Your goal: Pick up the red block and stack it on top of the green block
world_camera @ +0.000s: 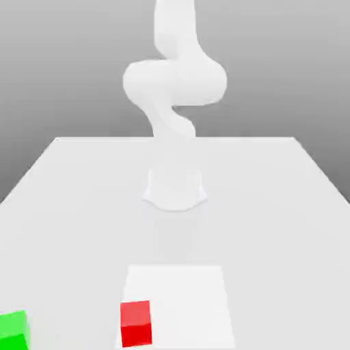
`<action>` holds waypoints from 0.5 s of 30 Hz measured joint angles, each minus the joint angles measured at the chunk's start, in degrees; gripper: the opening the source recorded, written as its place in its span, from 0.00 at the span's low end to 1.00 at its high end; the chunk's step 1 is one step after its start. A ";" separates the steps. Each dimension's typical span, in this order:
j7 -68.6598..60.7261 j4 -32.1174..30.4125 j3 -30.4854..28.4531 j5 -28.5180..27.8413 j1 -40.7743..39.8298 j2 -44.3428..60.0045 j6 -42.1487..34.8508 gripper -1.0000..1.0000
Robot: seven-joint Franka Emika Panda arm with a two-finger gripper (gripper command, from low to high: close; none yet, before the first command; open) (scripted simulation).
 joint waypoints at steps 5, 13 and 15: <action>-4.06 -1.92 -2.87 1.35 1.58 10.73 4.06 0.50; -10.70 -4.88 -6.10 3.92 2.79 27.40 10.33 0.50; -12.29 -5.63 -6.60 4.47 2.80 31.56 11.90 0.50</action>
